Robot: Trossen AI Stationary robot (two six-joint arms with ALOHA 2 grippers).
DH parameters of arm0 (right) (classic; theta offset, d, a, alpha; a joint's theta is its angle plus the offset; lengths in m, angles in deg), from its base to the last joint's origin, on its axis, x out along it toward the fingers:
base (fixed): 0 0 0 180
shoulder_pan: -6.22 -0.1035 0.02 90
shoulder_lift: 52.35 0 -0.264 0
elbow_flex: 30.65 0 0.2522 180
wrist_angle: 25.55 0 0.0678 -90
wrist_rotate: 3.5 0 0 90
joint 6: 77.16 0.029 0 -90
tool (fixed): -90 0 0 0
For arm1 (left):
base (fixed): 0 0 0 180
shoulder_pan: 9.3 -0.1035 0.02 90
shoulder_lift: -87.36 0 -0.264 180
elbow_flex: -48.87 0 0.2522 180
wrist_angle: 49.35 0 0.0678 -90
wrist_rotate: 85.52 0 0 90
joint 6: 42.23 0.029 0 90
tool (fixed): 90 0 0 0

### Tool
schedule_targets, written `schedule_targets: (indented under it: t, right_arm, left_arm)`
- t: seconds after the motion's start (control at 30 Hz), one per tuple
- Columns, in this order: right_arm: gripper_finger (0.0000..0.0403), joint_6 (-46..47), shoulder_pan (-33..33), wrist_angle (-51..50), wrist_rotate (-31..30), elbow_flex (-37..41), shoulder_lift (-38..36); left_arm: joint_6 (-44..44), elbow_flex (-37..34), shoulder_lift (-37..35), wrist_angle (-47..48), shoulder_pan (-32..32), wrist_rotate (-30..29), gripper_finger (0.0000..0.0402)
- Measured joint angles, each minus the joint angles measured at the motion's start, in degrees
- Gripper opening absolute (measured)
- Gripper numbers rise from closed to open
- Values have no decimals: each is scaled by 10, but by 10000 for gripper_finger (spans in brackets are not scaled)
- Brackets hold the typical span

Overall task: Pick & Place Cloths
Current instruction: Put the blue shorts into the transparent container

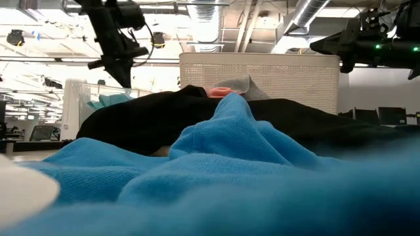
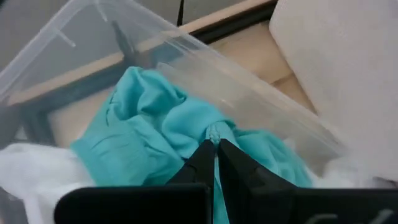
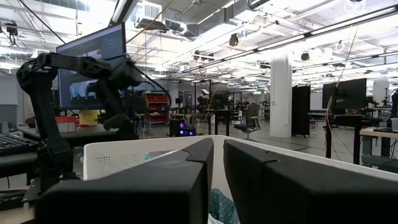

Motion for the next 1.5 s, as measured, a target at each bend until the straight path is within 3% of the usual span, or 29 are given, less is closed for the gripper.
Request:
schedule_targets:
  t: [0.23,0.73,0.93,1.3,1.5]
  right_arm:
    - [37,0,0,0,0,0,0]
    - [37,0,0,0,0,0,0]
    - [37,0,0,0,0,0,0]
    - [37,0,0,0,0,0,0]
    - [37,0,0,0,0,0,0]
  left_arm:
    - [21,1,58,57,-23,12,0]
    - [120,3,180,45,-35,77,0]
    - [121,2,189,28,-59,117,0]
    - [116,-1,189,14,-110,122,0]
    - [132,-44,189,-18,-112,122,0]
